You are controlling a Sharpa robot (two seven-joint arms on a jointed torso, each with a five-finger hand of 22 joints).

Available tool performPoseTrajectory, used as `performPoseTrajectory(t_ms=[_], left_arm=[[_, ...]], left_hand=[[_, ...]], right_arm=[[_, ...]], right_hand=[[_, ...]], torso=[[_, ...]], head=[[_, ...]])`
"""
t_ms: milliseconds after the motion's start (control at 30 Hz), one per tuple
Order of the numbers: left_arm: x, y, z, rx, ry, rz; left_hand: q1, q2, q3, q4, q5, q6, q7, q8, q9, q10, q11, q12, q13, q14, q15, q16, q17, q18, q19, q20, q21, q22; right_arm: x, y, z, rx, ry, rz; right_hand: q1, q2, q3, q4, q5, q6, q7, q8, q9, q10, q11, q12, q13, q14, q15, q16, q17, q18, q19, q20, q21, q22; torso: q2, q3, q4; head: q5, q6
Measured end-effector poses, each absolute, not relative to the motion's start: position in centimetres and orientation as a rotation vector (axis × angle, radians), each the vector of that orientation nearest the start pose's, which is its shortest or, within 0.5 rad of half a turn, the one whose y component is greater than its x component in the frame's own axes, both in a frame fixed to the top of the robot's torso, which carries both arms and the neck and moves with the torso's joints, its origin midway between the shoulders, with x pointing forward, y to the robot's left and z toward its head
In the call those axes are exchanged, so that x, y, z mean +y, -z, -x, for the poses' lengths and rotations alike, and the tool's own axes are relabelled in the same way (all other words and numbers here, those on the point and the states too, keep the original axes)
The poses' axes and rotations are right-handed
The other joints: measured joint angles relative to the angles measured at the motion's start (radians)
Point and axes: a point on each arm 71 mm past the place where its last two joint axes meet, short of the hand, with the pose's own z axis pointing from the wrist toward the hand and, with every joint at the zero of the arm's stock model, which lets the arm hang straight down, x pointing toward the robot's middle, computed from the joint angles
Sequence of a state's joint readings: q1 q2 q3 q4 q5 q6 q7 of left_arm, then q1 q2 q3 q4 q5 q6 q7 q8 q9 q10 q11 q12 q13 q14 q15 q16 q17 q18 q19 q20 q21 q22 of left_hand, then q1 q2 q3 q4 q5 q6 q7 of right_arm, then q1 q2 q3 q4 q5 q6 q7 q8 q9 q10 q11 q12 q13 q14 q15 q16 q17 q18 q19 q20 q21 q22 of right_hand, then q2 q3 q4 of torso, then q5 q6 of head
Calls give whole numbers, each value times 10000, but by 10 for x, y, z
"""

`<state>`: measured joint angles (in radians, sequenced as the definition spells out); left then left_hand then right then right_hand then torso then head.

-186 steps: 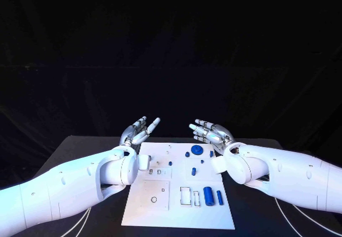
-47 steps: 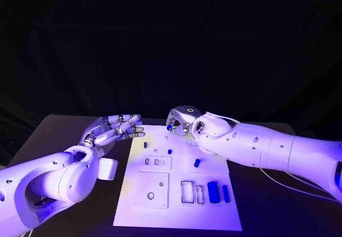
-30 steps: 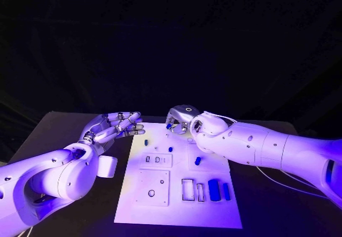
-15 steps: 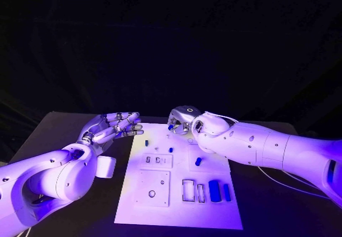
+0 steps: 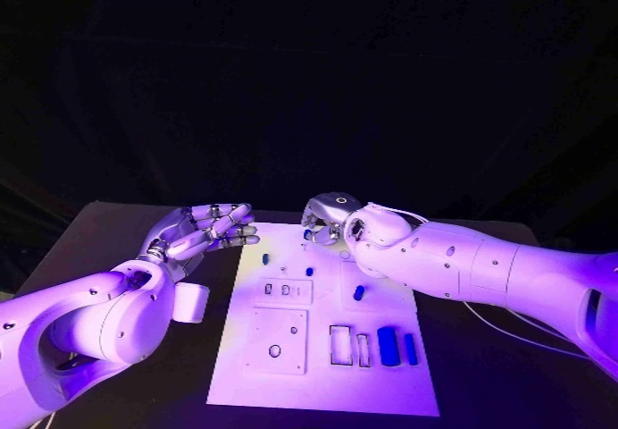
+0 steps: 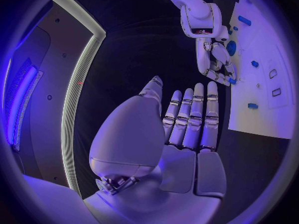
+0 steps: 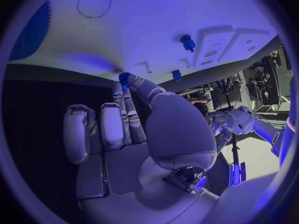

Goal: Assemble the parts on the task board

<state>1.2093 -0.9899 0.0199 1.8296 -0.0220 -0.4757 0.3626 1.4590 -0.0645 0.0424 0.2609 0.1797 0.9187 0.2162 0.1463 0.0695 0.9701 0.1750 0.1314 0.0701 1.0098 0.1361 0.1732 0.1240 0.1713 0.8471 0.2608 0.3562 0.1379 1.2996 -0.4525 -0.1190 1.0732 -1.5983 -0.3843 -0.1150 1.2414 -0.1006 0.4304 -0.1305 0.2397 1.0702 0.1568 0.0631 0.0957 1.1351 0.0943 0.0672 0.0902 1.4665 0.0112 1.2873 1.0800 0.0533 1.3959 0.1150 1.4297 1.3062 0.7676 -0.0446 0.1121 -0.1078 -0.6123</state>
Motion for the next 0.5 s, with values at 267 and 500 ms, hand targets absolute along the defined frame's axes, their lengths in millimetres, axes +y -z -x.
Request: performPoseTrajectory(t_ms=[267,500], left_arm=[[200,130,-439,13749,15666,10905],[203,131,-441,13735,15595,10932]], left_hand=[[0,0,0,0,0,0,0,0,0,0,0,0,0,0,0,-43,-1,-1,0,0,0,0],[0,0,0,0,0,0,0,0,1,0,0,0,1,0,0,-43,-2,-1,0,0,0,0]], right_arm=[[-126,171,-564,15051,-4727,3226],[-155,166,-549,15020,-4929,2947]], right_hand=[[-30,-170,-126,126,-47,-732,69,0,-187,-527,146,0,-110,-19,51,-344,-537,-1,-372,132,-377,-426],[11,-212,-94,288,219,-307,70,142,-89,-89,56,260,-23,-19,51,-217,-335,1,-177,91,-265,-103]], torso=[[-3,0,18],[-25,0,-6]], head=[[-23,6],[-30,31]])
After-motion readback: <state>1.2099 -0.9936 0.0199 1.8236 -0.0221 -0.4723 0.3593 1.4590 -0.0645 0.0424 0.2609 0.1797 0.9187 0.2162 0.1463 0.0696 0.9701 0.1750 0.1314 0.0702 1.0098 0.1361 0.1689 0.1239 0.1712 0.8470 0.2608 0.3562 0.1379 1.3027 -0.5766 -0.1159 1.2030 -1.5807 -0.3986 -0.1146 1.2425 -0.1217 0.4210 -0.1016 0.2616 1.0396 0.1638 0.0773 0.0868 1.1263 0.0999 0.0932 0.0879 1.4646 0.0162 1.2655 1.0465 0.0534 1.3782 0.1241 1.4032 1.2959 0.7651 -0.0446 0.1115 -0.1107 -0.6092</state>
